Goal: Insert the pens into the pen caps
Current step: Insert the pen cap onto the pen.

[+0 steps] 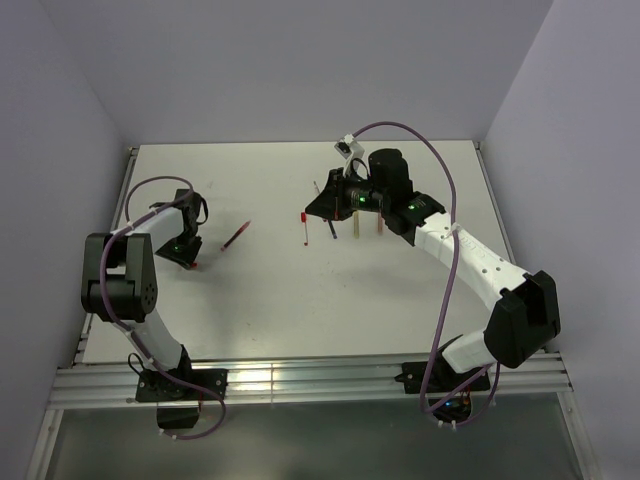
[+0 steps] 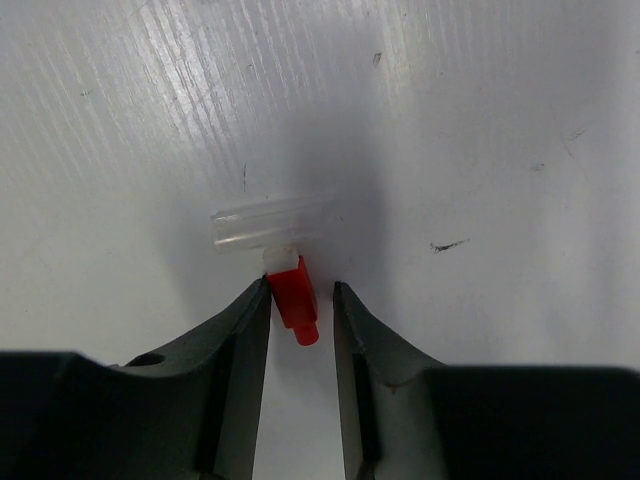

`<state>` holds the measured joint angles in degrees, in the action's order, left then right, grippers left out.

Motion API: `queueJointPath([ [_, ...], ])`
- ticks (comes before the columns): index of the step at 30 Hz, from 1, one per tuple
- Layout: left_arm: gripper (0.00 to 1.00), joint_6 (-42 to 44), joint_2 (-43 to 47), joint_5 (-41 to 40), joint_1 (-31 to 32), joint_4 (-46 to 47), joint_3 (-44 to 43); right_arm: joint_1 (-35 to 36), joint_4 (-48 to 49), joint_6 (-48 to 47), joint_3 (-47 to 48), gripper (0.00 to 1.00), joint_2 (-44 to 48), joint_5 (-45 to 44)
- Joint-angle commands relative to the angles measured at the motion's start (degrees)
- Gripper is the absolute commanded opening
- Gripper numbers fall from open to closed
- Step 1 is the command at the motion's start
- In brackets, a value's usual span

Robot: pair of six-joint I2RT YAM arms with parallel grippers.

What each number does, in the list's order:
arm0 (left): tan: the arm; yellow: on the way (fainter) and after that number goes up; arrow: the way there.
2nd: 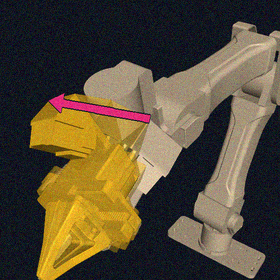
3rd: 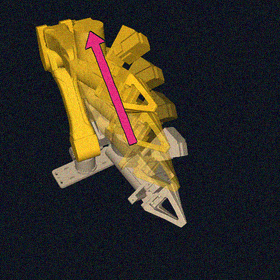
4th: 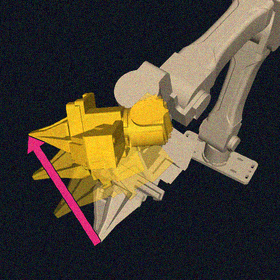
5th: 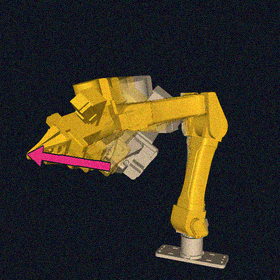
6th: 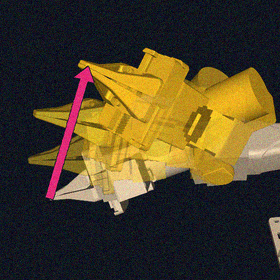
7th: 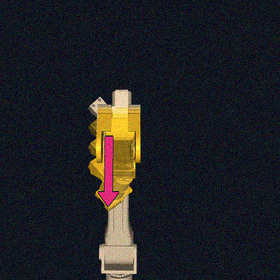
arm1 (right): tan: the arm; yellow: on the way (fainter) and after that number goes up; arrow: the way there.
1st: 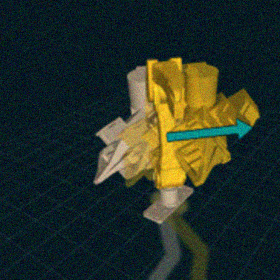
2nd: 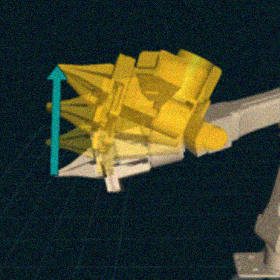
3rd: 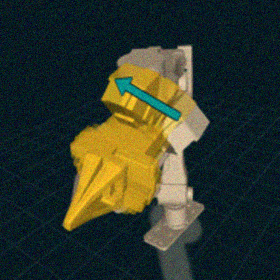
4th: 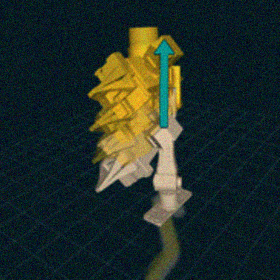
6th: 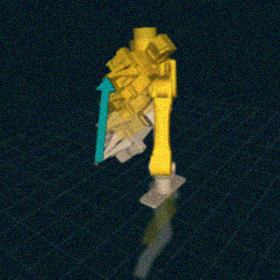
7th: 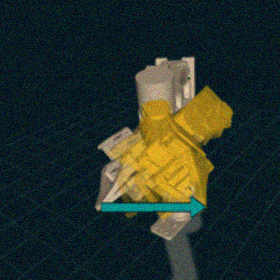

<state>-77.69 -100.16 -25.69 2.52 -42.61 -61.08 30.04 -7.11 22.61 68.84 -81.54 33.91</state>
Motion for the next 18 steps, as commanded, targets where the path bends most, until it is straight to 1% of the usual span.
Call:
queueJointPath([
  [1, 0.34, -1.2, -1.0, 1.3, -0.2, 1.1, -1.5, -0.4, 1.6, -1.0, -0.5, 0.00, 1.7, 0.6],
  [4, 0.33, -1.4, -1.0, 1.4, -0.2, 1.0, -1.3, -0.4, 1.9, -0.9, -0.5, 0.00, 1.6, 1.2],
  [7, 0.29, -1.1, -1.0, 2.0, -0.2, 1.6, -0.7, -0.5, 1.8, -0.9, -0.5, 0.00, 1.4, 1.3],
  [10, 0.20, -0.9, -1.3, 2.9, -0.2, 2.2, 0.2, -0.4, 1.7, -0.9, -0.4, 0.00, 1.2, 1.3],
  [11, 0.14, -0.8, -1.4, 3.3, -0.2, 2.4, 0.3, -0.4, 1.6, -1.1, -0.4, 0.00, 1.2, 1.3],
  [15, 0.00, -0.1, -1.5, 5.0, -0.2, 3.2, 0.9, -0.4, 1.5, -1.2, -0.3, 0.00, 1.1, 1.4],
  [18, 0.00, 0.3, -1.4, 5.7, -0.2, 3.5, 1.0, -0.4, 1.2, -1.3, -0.1, 0.00, 1.0, 1.3],
])
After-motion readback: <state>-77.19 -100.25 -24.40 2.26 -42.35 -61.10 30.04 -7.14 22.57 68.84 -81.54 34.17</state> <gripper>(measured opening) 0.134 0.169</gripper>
